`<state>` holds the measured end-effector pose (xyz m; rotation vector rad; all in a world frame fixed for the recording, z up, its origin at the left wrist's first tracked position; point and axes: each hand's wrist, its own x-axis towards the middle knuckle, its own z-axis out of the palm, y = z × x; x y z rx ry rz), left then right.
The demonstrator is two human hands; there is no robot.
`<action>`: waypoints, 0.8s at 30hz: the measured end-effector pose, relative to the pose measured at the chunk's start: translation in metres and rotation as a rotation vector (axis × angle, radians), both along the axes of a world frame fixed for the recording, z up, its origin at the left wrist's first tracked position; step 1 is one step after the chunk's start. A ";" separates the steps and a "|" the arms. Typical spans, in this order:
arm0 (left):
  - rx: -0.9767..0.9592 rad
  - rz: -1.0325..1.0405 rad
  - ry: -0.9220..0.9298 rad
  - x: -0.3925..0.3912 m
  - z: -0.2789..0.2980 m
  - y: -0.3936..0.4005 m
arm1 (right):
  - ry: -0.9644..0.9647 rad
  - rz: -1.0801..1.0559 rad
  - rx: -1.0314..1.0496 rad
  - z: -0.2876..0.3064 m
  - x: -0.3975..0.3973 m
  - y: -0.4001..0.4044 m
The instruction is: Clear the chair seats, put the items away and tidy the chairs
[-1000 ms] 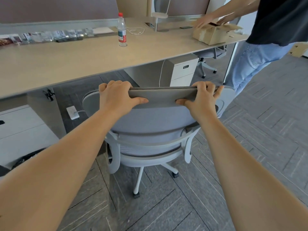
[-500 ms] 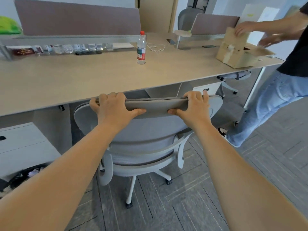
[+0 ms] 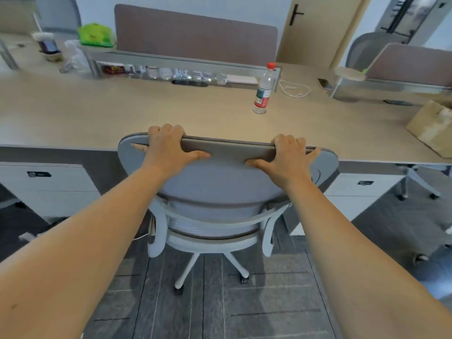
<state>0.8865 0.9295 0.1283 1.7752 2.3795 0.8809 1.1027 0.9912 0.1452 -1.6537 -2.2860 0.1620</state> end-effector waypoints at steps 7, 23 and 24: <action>-0.012 0.067 0.001 -0.002 0.001 0.043 | 0.038 0.091 0.017 -0.005 -0.002 0.056; -0.108 0.198 -0.044 0.024 0.012 0.033 | 0.078 0.081 -0.007 0.000 -0.001 0.054; -0.068 0.204 -0.111 0.034 0.014 0.019 | 0.122 0.099 -0.006 -0.002 0.002 0.045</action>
